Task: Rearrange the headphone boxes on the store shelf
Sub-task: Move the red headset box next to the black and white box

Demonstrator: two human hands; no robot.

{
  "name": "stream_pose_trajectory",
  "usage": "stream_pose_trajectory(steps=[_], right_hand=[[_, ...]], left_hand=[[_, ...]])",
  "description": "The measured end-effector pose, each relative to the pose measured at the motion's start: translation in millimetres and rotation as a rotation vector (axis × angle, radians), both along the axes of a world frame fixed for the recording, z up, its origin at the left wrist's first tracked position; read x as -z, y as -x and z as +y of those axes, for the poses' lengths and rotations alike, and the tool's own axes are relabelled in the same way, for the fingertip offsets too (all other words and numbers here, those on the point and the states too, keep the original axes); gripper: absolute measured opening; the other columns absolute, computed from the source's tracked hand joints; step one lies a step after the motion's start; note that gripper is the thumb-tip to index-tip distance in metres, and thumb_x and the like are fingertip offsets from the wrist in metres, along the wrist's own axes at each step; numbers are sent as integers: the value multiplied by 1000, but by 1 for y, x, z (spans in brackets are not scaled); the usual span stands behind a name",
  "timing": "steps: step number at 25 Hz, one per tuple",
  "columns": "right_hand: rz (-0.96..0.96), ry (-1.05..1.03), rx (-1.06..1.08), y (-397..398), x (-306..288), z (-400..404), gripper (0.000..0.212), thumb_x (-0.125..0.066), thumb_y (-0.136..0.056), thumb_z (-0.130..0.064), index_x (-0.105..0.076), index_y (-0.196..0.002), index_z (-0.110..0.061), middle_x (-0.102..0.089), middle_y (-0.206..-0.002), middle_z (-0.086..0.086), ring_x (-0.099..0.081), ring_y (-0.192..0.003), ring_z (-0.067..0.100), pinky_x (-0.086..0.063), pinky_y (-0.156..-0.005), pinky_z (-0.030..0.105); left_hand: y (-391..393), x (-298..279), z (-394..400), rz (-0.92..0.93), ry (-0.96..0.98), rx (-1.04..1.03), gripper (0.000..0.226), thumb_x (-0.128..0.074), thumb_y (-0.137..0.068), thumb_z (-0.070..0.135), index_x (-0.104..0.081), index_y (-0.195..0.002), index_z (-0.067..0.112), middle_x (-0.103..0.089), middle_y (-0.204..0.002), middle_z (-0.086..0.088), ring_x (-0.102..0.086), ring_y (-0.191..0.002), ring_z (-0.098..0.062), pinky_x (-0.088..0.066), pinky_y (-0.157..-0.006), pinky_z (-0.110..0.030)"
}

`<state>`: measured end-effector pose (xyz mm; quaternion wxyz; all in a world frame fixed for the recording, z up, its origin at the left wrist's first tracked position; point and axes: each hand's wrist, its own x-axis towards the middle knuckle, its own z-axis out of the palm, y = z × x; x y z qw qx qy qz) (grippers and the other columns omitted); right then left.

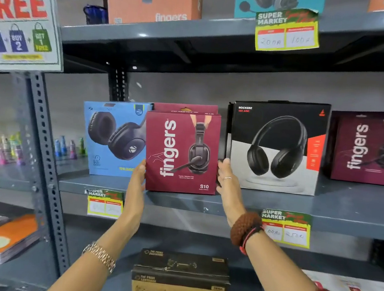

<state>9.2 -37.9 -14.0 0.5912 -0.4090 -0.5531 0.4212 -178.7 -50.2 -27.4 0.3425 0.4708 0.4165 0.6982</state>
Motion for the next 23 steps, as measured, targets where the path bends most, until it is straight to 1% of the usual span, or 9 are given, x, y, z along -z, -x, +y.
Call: stream_pose_trajectory(steps=[2, 3, 5, 7, 11, 16, 19, 21, 23], right_hand=[[46, -50, 18, -16, 2, -21, 38, -22, -93, -54, -58, -94, -42, -68, -80, -32, -60, -78, -21, -46, -66, 1], [57, -68, 40, -27, 5, -32, 39, -20, -93, -54, -58, -96, -43, -67, -78, -36, -59, -77, -22, -44, -66, 0], [80, -96, 77, -52, 11, -44, 53, -17, -91, -58, -52, -124, -37, -59, -114, -28, -54, -107, -10, -39, -94, 13], [110, -70, 118, -81, 11, -55, 66, -13, -90, -60, -43, -138, -25, -47, -139, -11, -43, -129, 8, -30, -111, 32], [130, -72, 250, -147, 8, -79, 71, -11, -88, -64, -47, -136, -25, -47, -144, -1, -44, -130, 12, -30, -112, 38], [148, -83, 383, -243, 11, -93, 76, -13, -83, -69, -47, -136, -25, -43, -148, 3, -41, -134, 17, -29, -112, 39], [170, -80, 441, -300, 15, -94, 70, -13, -89, -63, -44, -137, -24, -39, -150, 6, -37, -137, 20, -27, -112, 38], [178, -87, 462, -343, 17, -93, 69, -13, -90, -62, -43, -138, -22, -38, -150, 6, -35, -138, 20, -25, -114, 40], [171, -85, 472, -377, 15, -88, 69, -13, -90, -61, -42, -139, -22, -37, -151, 6, -34, -138, 20, -23, -115, 40]], left_hand=[[-12, 11, -14, 8, -64, 28, 47, -26, -97, 40, -40, -139, 27, -46, -140, 10, -42, -128, -10, -31, -104, -28], [-22, 15, -22, 1, -76, 50, 47, -26, -97, 40, -39, -140, 27, -44, -140, 12, -40, -129, -9, -29, -103, -27], [-43, 21, -35, -6, -97, 101, 47, -24, -96, 42, -37, -140, 29, -43, -141, 13, -39, -129, -6, -29, -100, -22], [-69, 21, -42, -2, -118, 167, 47, -22, -97, 40, -35, -140, 30, -41, -141, 16, -39, -128, -2, -30, -98, -18], [-137, 19, -50, 57, -131, 318, 35, -16, -97, 40, -32, -128, 42, -41, -128, 31, -42, -116, 16, -32, -88, -3], [-233, 21, -57, 71, -107, 444, 35, -19, -95, 40, -29, -129, 43, -39, -124, 34, -40, -109, 22, -35, -77, 5], [-293, 16, -52, 88, -107, 501, 41, -23, -94, 41, -29, -134, 40, -38, -134, 29, -38, -121, 14, -33, -94, -5], [-341, 4, -43, 95, -42, 521, 47, -22, -97, 34, -27, -143, 25, -34, -147, 13, -35, -134, -4, -29, -108, -21], [-372, 0, -34, 126, 12, 553, 57, -22, -94, 42, -23, -146, 18, -25, -154, 2, -25, -141, -13, -21, -116, -33]])
